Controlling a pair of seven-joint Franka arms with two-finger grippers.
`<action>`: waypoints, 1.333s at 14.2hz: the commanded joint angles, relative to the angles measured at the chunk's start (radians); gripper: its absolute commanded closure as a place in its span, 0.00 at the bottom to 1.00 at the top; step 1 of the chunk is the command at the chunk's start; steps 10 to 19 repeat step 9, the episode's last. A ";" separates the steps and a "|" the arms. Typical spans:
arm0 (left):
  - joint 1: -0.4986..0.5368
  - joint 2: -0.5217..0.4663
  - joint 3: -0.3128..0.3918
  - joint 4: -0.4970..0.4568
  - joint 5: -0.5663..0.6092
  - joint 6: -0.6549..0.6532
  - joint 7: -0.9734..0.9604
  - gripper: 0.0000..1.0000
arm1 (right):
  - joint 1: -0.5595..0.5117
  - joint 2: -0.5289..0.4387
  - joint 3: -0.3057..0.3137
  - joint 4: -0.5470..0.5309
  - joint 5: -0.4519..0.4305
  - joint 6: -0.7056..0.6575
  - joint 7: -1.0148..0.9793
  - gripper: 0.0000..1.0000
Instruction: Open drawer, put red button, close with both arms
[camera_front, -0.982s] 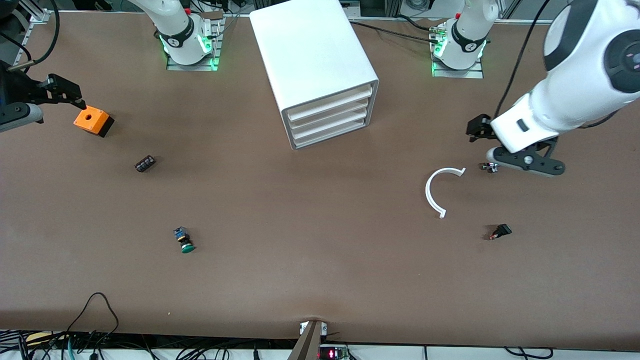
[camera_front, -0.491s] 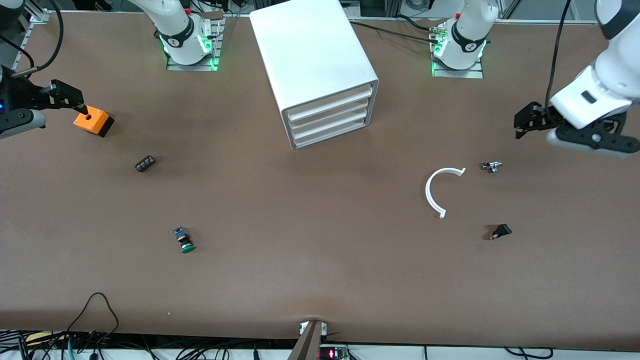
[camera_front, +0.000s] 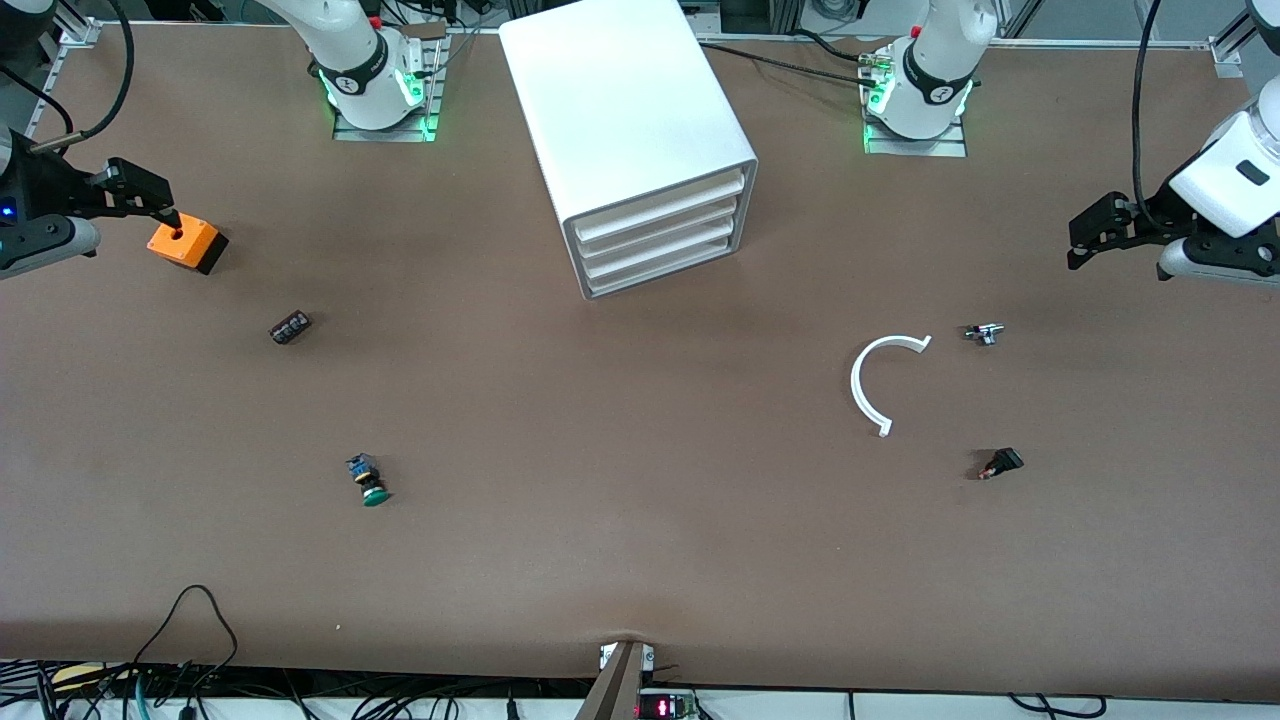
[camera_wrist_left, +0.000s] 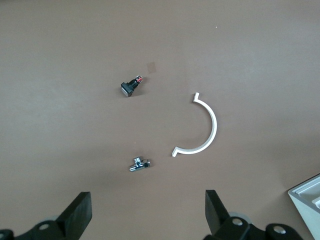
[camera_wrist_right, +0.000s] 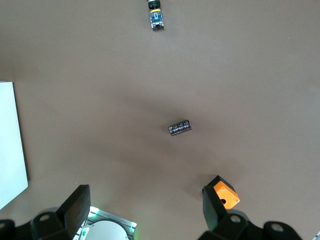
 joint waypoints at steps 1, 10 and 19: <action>0.001 -0.008 0.001 -0.002 0.004 -0.022 0.010 0.00 | 0.001 -0.002 0.004 0.013 -0.011 -0.016 -0.005 0.00; 0.011 0.006 0.008 0.034 -0.013 -0.061 0.016 0.00 | 0.001 -0.002 0.004 0.013 -0.011 -0.016 -0.005 0.00; 0.011 0.006 0.008 0.034 -0.013 -0.061 0.016 0.00 | 0.001 -0.002 0.004 0.013 -0.011 -0.016 -0.005 0.00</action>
